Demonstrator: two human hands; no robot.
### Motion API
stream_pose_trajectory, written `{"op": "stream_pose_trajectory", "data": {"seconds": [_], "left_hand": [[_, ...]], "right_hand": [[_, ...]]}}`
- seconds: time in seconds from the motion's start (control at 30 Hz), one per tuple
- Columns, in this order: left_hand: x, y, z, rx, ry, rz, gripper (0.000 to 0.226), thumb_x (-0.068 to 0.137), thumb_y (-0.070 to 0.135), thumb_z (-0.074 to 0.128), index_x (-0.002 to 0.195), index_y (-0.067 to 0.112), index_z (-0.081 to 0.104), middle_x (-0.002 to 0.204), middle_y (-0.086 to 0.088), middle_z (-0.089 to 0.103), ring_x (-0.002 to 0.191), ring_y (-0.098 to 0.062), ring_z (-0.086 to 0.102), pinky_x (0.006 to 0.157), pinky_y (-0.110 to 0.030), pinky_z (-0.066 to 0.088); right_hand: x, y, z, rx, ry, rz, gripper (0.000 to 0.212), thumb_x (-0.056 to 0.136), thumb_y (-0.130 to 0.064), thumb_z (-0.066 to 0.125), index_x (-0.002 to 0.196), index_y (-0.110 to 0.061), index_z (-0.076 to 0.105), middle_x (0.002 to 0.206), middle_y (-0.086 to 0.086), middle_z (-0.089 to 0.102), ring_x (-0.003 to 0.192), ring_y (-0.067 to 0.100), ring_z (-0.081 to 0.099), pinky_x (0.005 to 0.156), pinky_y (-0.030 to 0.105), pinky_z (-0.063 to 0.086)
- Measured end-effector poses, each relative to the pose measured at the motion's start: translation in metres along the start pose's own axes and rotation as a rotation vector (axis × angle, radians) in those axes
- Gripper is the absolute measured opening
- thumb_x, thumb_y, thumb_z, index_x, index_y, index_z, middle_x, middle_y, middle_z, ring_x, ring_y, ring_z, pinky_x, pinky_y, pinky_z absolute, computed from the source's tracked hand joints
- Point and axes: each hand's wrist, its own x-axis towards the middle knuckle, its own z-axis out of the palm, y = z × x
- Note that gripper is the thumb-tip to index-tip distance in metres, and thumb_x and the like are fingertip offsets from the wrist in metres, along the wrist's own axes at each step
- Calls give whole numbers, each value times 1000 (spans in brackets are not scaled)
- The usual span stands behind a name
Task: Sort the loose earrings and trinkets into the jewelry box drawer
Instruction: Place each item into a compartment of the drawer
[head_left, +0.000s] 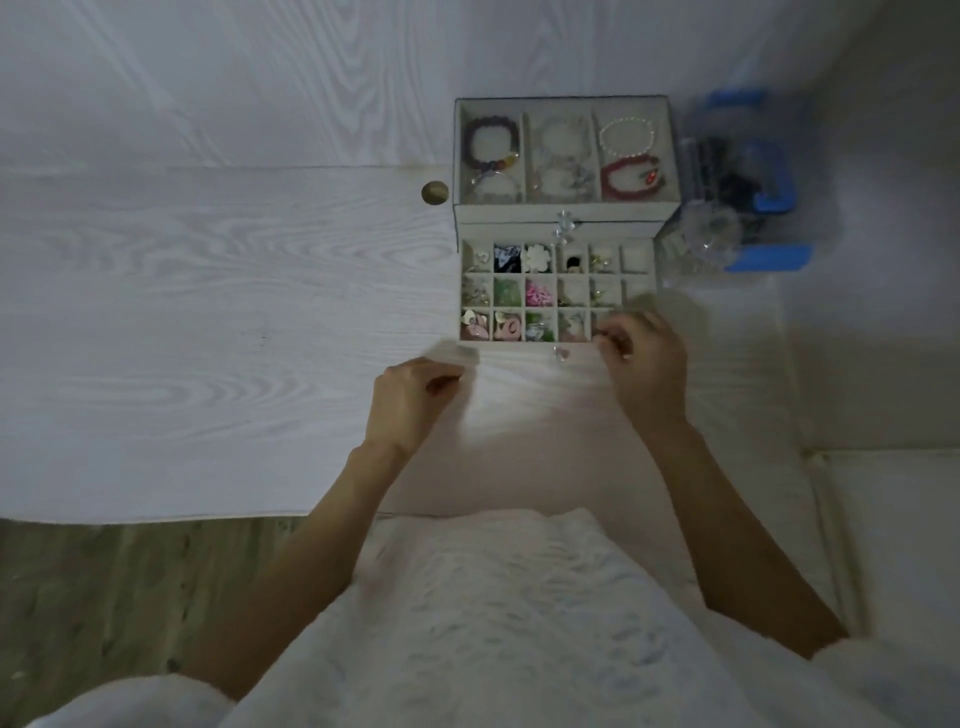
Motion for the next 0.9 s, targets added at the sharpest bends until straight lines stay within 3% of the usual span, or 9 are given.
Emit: {"op": "stream_pose_trajectory", "data": {"seconds": [0.13, 0.43, 0.6, 0.77, 0.9], "left_hand": [[14, 5, 14, -23, -31, -32, 15, 76, 14, 74, 90, 17, 75, 88, -7, 74, 77, -24, 69, 70, -36, 56], [24, 18, 26, -30, -66, -30, 16, 74, 16, 75, 89, 21, 75, 90, 0, 74, 78, -16, 69, 72, -26, 53], [30, 28, 18, -112, -77, 21, 20, 75, 6, 74, 94, 15, 74, 87, -3, 73, 70, -6, 64, 71, -6, 48], [69, 71, 19, -116, -16, 228, 14, 80, 13, 71, 93, 14, 73, 85, -3, 72, 66, -9, 65, 66, -20, 53], [120, 106, 52, -2, -36, 382, 13, 80, 12, 65, 92, 12, 71, 83, -9, 72, 68, -24, 67, 62, -33, 57]], "right_hand": [[31, 25, -12, -92, 100, 1, 5, 81, -3, 62, 85, -4, 65, 87, 13, 61, 72, 18, 55, 65, 18, 34], [60, 47, 5, -235, 16, 57, 10, 83, -6, 60, 91, -3, 66, 92, 17, 65, 85, 30, 58, 69, 32, 43], [54, 42, -1, -149, 73, 54, 16, 83, 2, 56, 94, -3, 66, 93, 18, 63, 83, 28, 58, 69, 34, 47], [21, 48, -7, -198, 54, 163, 28, 87, -6, 55, 115, -6, 61, 110, 17, 61, 99, 32, 55, 79, 33, 43], [7, 53, -3, -99, 51, 201, 31, 91, -10, 53, 122, -10, 58, 111, 14, 63, 93, 26, 60, 76, 30, 46]]}}
